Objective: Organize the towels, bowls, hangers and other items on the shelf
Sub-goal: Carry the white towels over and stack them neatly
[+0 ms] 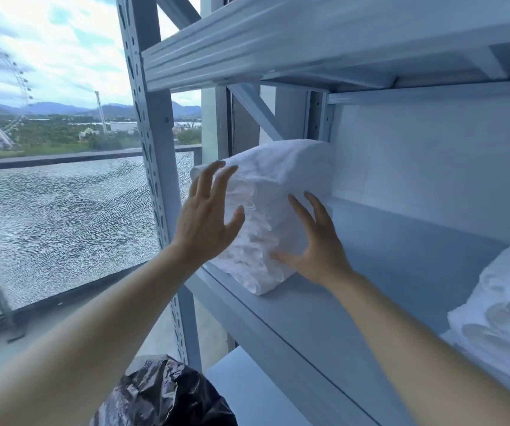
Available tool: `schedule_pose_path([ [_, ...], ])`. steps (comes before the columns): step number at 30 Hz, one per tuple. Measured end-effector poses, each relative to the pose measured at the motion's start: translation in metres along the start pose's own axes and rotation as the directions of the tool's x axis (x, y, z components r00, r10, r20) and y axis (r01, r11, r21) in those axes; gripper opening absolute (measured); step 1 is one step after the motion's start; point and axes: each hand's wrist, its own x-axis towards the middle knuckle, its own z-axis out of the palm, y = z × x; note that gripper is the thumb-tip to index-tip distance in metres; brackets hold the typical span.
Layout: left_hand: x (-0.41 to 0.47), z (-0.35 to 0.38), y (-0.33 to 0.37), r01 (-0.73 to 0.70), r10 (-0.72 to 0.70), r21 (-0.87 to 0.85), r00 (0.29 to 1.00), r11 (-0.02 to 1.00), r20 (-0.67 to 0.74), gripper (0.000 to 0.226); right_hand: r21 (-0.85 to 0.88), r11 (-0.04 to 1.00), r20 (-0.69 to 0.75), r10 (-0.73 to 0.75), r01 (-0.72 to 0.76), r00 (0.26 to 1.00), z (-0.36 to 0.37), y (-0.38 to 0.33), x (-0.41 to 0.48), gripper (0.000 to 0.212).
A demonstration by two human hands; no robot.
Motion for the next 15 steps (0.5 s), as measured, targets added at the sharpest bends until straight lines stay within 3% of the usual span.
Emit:
schedule_pose_path([
  [4, 0.013, 0.017, 0.016, -0.049, 0.044, 0.041, 0.992, 0.998, 0.117, 0.071, -0.115, 0.992, 0.135, -0.033, 0.049, 0.990, -0.001, 0.004, 0.012, 0.128],
  [9, 0.013, 0.035, 0.017, -0.075, 0.060, 0.097, 0.987, 0.992, 0.146, 0.083, -0.071, 0.996, 0.242, -0.039, 0.057, 0.969, 0.004, 0.012, 0.018, 0.134],
  [15, 0.016, 0.041, 0.000, -0.078, 0.061, 0.101, 0.984, 0.992, 0.165, 0.081, 0.008, 0.997, 0.210, -0.083, 0.083, 0.974, 0.023, 0.012, 0.025, 0.134],
])
